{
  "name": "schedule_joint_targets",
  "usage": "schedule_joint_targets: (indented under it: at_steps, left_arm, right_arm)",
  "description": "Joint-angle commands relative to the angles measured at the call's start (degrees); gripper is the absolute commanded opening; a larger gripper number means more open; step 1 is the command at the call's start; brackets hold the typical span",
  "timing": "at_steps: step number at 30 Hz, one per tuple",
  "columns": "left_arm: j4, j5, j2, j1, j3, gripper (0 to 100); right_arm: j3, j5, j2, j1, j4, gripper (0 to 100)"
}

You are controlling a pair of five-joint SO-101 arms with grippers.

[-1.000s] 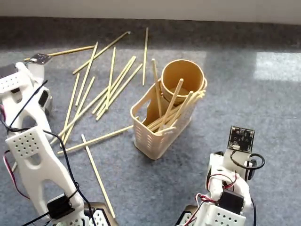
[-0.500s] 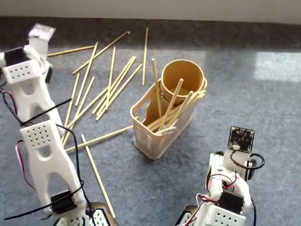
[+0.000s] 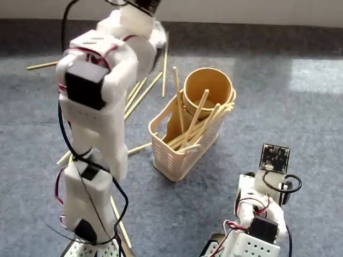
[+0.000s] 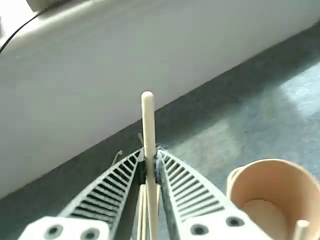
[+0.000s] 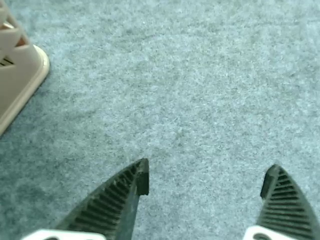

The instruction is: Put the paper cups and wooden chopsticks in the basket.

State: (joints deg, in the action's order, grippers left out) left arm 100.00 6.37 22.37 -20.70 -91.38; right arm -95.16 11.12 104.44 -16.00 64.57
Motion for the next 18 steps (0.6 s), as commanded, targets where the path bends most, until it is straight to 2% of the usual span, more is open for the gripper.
schedule_joint_targets:
  at_steps: [1,7,14,18]
  left_arm:
    - [-0.4,-1.1,-3.2,-6.4,-2.3,0]
    - [0.6,-7.0,-3.9,-9.9,-2.9,0]
    - [0.9,-5.7,-12.4,-18.9,-3.6,0]
    - [0.9,-4.8,-13.1,-20.1,-3.9,0]
  right_arm:
    - [-5.3,0.6,0.5,-0.2,-1.2,34.7]
    - [-5.3,0.6,0.5,-0.2,-1.2,34.7]
    - [-5.3,0.6,0.5,-0.2,-1.2,34.7]
    - [-5.3,0.6,0.5,-0.2,-1.2,34.7]
